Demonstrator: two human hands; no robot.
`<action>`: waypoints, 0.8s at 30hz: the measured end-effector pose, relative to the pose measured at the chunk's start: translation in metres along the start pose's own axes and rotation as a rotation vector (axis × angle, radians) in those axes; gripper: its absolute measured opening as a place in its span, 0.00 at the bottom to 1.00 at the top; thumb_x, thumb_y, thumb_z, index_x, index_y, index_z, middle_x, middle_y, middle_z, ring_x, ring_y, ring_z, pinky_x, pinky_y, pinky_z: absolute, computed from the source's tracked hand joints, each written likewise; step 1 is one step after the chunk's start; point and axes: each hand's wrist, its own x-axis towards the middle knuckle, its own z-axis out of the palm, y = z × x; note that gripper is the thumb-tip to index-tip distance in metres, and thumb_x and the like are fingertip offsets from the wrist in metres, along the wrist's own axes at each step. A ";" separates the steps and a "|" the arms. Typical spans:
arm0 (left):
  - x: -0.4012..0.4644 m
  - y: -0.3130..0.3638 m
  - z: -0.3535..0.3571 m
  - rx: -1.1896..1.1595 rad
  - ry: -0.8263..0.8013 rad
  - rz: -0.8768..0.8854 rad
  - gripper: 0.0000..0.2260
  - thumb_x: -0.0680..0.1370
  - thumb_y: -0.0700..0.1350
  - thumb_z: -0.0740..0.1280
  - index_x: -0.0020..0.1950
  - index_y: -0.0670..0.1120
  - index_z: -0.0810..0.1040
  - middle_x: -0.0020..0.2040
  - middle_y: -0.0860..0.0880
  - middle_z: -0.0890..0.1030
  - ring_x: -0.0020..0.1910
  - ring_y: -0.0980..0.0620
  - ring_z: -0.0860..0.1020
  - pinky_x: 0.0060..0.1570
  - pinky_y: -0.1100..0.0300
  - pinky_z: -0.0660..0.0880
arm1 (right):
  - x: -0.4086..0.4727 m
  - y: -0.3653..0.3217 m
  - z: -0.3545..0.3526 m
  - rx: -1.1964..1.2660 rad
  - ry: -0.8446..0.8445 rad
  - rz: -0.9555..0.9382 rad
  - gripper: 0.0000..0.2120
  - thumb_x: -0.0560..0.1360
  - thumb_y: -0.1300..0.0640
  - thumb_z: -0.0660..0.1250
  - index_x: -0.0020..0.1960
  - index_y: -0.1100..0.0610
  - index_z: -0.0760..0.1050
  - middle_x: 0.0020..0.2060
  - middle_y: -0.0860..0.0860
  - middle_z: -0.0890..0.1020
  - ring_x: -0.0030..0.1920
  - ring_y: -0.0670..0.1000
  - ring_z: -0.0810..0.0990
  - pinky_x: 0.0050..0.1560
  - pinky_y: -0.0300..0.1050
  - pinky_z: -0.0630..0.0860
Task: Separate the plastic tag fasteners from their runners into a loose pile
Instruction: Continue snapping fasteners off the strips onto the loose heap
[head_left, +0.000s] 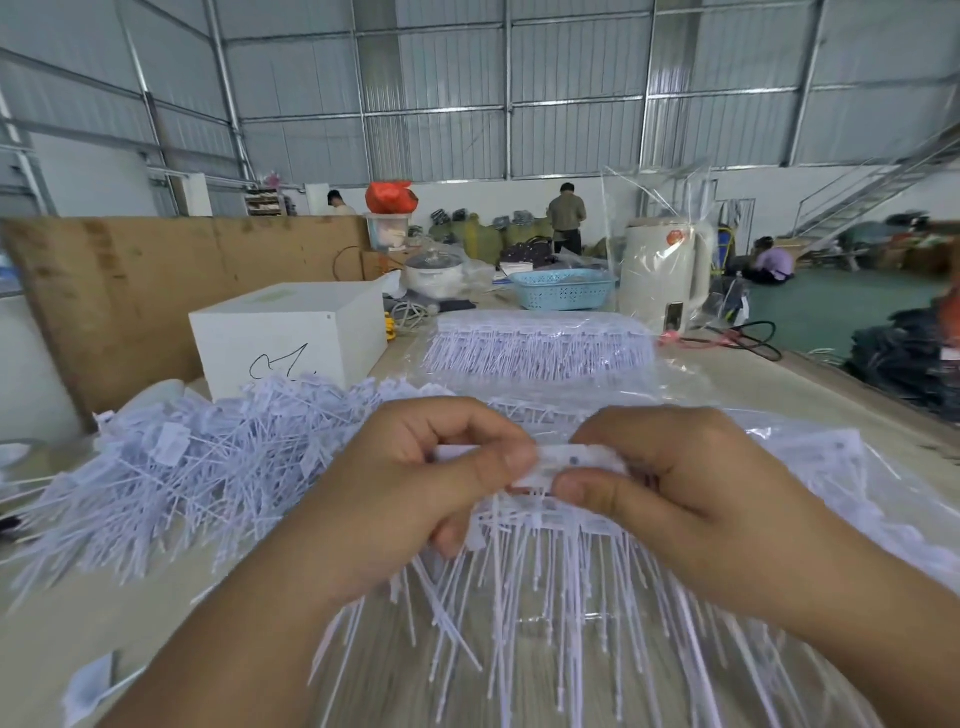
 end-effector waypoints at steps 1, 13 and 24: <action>0.000 0.000 -0.002 -0.024 -0.033 -0.011 0.11 0.64 0.57 0.73 0.40 0.51 0.85 0.30 0.39 0.79 0.20 0.54 0.68 0.27 0.64 0.68 | -0.001 0.003 -0.002 0.004 0.004 0.025 0.17 0.74 0.37 0.63 0.35 0.48 0.72 0.27 0.42 0.72 0.26 0.45 0.70 0.26 0.34 0.61; 0.003 -0.022 0.025 0.165 -0.047 -0.113 0.19 0.72 0.61 0.63 0.36 0.45 0.76 0.24 0.56 0.71 0.21 0.60 0.68 0.24 0.71 0.64 | -0.008 0.014 0.014 0.261 -0.264 0.203 0.07 0.77 0.49 0.68 0.50 0.51 0.82 0.22 0.44 0.70 0.22 0.44 0.65 0.27 0.36 0.61; 0.006 -0.014 0.042 -0.381 0.202 -0.172 0.14 0.68 0.60 0.67 0.30 0.51 0.78 0.22 0.52 0.65 0.19 0.57 0.60 0.22 0.67 0.60 | -0.010 -0.010 0.039 0.357 0.290 0.195 0.14 0.76 0.51 0.66 0.35 0.58 0.76 0.22 0.43 0.66 0.23 0.42 0.65 0.26 0.30 0.59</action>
